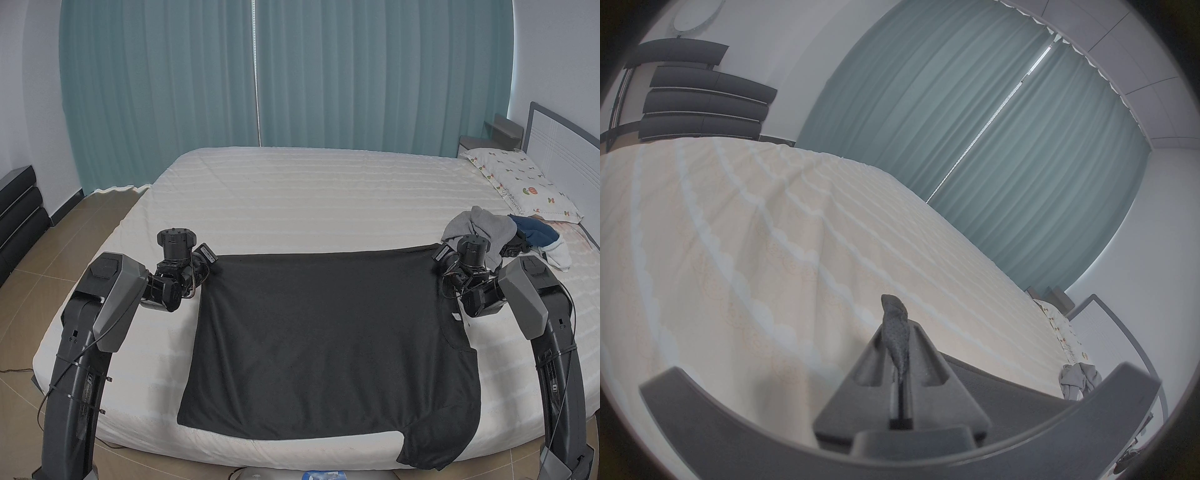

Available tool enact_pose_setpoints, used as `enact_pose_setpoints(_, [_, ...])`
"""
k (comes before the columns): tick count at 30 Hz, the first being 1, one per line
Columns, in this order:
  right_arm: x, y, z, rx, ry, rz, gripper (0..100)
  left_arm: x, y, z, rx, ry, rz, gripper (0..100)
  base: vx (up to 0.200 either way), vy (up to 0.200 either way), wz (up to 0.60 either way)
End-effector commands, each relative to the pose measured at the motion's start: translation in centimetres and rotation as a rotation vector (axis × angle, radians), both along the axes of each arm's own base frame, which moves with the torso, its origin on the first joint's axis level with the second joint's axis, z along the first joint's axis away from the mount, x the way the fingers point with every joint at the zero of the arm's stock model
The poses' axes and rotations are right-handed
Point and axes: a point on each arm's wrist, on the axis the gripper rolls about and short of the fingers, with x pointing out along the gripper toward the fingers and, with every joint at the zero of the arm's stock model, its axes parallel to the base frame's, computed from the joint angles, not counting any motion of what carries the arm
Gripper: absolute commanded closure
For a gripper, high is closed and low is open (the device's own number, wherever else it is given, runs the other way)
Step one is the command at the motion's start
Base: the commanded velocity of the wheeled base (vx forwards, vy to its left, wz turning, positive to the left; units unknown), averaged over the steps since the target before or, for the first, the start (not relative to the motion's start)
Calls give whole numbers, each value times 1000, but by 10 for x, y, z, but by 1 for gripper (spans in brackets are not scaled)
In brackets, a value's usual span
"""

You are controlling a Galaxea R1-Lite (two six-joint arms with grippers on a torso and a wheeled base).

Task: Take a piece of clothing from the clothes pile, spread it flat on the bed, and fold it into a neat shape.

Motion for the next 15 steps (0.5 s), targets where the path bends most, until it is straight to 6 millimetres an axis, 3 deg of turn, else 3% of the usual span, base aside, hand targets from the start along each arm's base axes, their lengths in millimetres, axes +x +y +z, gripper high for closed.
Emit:
enact_pose_setpoints(1, [10,4,-17,-6,13,-29,100,5,-1,-24,1,23,4,100,0,0,0])
enact_pose_setpoints(15, [7,12,-35,-12,61,-24,100,3,-3,-38,4,72,2,100,0,0,0])
